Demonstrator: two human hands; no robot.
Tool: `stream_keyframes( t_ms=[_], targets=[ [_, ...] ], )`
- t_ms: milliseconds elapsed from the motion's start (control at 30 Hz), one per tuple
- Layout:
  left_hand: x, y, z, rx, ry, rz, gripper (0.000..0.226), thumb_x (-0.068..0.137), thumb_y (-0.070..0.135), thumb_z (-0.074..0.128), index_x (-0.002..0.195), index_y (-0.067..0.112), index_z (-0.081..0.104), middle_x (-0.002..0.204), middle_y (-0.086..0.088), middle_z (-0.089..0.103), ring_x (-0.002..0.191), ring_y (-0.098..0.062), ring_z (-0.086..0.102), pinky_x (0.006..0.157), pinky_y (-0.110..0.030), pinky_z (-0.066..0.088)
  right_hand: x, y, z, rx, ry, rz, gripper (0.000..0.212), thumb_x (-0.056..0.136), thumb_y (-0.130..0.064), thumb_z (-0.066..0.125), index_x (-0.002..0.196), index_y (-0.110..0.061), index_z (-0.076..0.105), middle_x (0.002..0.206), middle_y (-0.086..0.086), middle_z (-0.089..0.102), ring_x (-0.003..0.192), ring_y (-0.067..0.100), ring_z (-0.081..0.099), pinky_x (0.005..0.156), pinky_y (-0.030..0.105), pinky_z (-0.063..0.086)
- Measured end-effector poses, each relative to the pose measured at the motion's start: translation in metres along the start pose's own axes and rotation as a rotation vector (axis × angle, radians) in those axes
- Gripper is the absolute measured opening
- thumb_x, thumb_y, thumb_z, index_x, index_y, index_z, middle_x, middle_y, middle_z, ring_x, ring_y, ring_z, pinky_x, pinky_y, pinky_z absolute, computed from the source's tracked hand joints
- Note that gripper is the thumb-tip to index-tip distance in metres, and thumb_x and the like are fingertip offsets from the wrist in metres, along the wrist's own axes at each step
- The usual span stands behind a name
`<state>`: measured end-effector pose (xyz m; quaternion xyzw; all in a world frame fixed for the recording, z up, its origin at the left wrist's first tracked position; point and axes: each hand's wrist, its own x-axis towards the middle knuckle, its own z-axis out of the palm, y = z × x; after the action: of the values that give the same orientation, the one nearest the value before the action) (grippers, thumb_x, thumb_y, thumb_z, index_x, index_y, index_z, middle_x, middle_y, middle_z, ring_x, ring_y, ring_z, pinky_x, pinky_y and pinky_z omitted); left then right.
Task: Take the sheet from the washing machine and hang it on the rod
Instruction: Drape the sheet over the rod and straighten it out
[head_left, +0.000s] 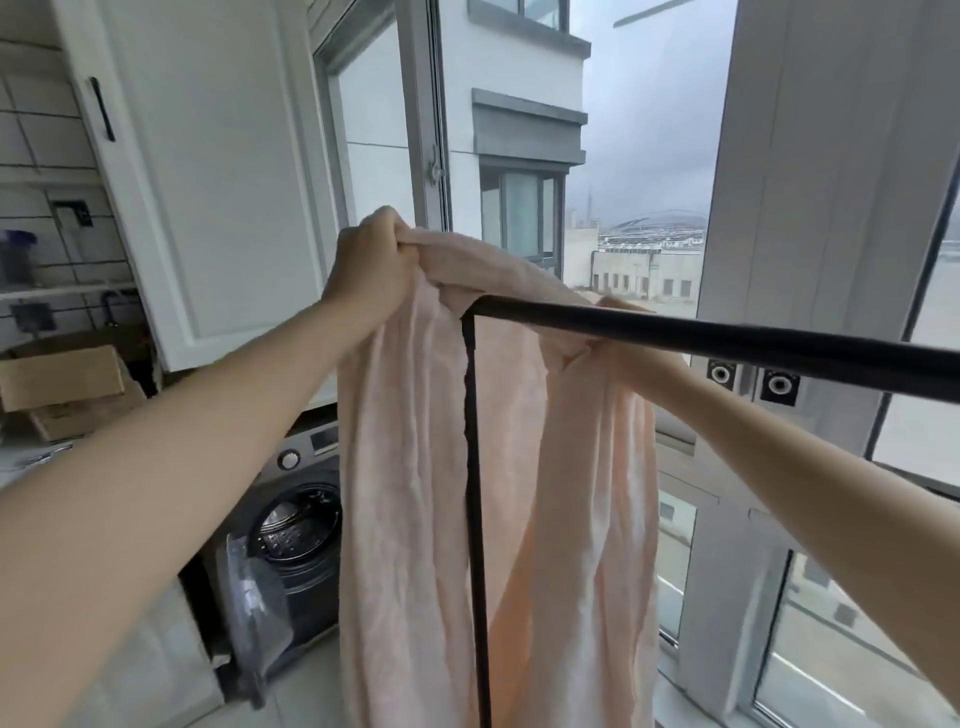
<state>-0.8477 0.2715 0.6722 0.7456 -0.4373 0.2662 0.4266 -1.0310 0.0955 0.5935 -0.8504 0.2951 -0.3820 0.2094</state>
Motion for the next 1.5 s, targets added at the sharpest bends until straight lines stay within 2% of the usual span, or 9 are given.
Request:
stream_keyframes(
  t_ms=[233, 333, 500, 633, 800, 933, 1067, 1300, 1500],
  targets=[
    [-0.010, 0.061, 0.037, -0.007, -0.185, 0.157, 0.021, 0.090, 0.011, 0.050, 0.104, 0.013, 0.066, 0.095, -0.008, 0.064, 0.092, -0.021, 0.055, 0.074, -0.023, 0.038, -0.032, 0.058, -0.002, -0.278, -0.381, -0.066, 0.029, 0.078, -0.034, 0.076, 0.079, -0.007, 0.064, 0.083, 0.006, 0.067, 0.075, 0.021, 0.058, 0.062, 0.025, 0.045],
    [-0.028, 0.043, 0.037, -0.067, -0.138, 0.136, 0.022, 0.089, 0.019, 0.056, 0.106, 0.017, 0.070, 0.101, -0.001, 0.069, 0.097, -0.017, 0.061, 0.077, -0.020, 0.040, -0.033, 0.037, -0.007, -0.074, -0.317, -0.108, 0.036, 0.082, -0.041, 0.071, 0.108, -0.018, 0.064, 0.099, -0.003, 0.066, 0.083, 0.011, 0.061, 0.062, 0.015, 0.044],
    [-0.078, 0.025, 0.031, -0.113, -0.111, 0.165, 0.047, 0.086, 0.016, 0.060, 0.132, 0.019, 0.049, 0.112, 0.007, 0.046, 0.097, 0.005, 0.036, 0.082, 0.004, 0.025, -0.019, -0.018, -0.015, 0.322, -0.444, -0.117, 0.042, 0.094, -0.028, 0.057, 0.132, -0.012, 0.051, 0.125, -0.001, 0.057, 0.109, 0.014, 0.059, 0.091, 0.031, 0.054],
    [-0.120, 0.013, 0.048, -0.011, -0.258, -0.113, 0.078, 0.081, 0.026, 0.062, 0.145, 0.024, 0.018, 0.118, 0.004, 0.041, 0.102, -0.012, 0.047, 0.078, -0.025, 0.043, -0.018, -0.035, -0.009, 0.247, -0.482, -0.218, 0.050, 0.092, -0.025, 0.062, 0.138, -0.017, 0.043, 0.127, -0.002, 0.052, 0.111, 0.015, 0.055, 0.094, 0.028, 0.050],
    [-0.124, -0.005, 0.047, 0.061, -0.260, -0.217, 0.019, 0.085, 0.006, 0.047, 0.103, 0.012, 0.047, 0.085, -0.007, 0.055, 0.075, -0.025, 0.056, 0.056, -0.031, 0.042, -0.016, -0.036, 0.002, 0.233, -0.319, -0.156, 0.031, 0.096, -0.015, 0.053, 0.127, -0.007, 0.052, 0.116, 0.006, 0.057, 0.097, 0.016, 0.057, 0.072, 0.013, 0.049],
    [-0.107, -0.008, 0.030, 0.062, -0.123, -0.132, 0.015, 0.085, -0.001, 0.040, 0.075, 0.008, 0.048, 0.081, -0.012, 0.056, 0.070, -0.024, 0.056, 0.047, -0.022, 0.036, -0.015, -0.026, -0.001, 0.151, -0.164, -0.176, 0.025, 0.097, -0.012, 0.049, 0.120, -0.003, 0.056, 0.104, 0.007, 0.055, 0.075, 0.010, 0.053, 0.060, 0.005, 0.044],
    [-0.068, 0.013, 0.010, 0.122, 0.040, -0.084, 0.029, 0.082, -0.002, 0.031, 0.086, 0.007, 0.058, 0.093, -0.012, 0.060, 0.078, -0.018, 0.047, 0.058, -0.024, 0.031, -0.015, 0.003, -0.010, 0.017, -0.131, -0.095, 0.024, 0.094, -0.018, 0.055, 0.115, -0.008, 0.060, 0.111, 0.010, 0.061, 0.096, 0.024, 0.059, 0.083, 0.034, 0.052],
    [-0.042, 0.076, 0.021, 0.074, -0.042, 0.117, 0.039, 0.083, 0.001, 0.037, 0.107, 0.008, 0.066, 0.099, -0.013, 0.065, 0.094, -0.026, 0.058, 0.073, -0.026, 0.038, -0.033, 0.025, -0.024, -0.218, -0.488, -0.121, 0.010, 0.082, -0.018, 0.072, 0.074, -0.018, 0.065, 0.074, -0.002, 0.066, 0.072, 0.017, 0.065, 0.060, 0.016, 0.045],
    [-0.075, 0.058, 0.027, -0.014, -0.045, 0.090, 0.037, 0.085, 0.007, 0.053, 0.121, 0.012, 0.060, 0.114, -0.005, 0.063, 0.101, -0.018, 0.055, 0.080, -0.017, 0.036, -0.034, -0.007, -0.043, 0.311, -0.528, -0.084, 0.038, 0.090, -0.025, 0.062, 0.123, -0.009, 0.054, 0.118, 0.006, 0.063, 0.103, 0.020, 0.064, 0.087, 0.035, 0.056]
  ],
)
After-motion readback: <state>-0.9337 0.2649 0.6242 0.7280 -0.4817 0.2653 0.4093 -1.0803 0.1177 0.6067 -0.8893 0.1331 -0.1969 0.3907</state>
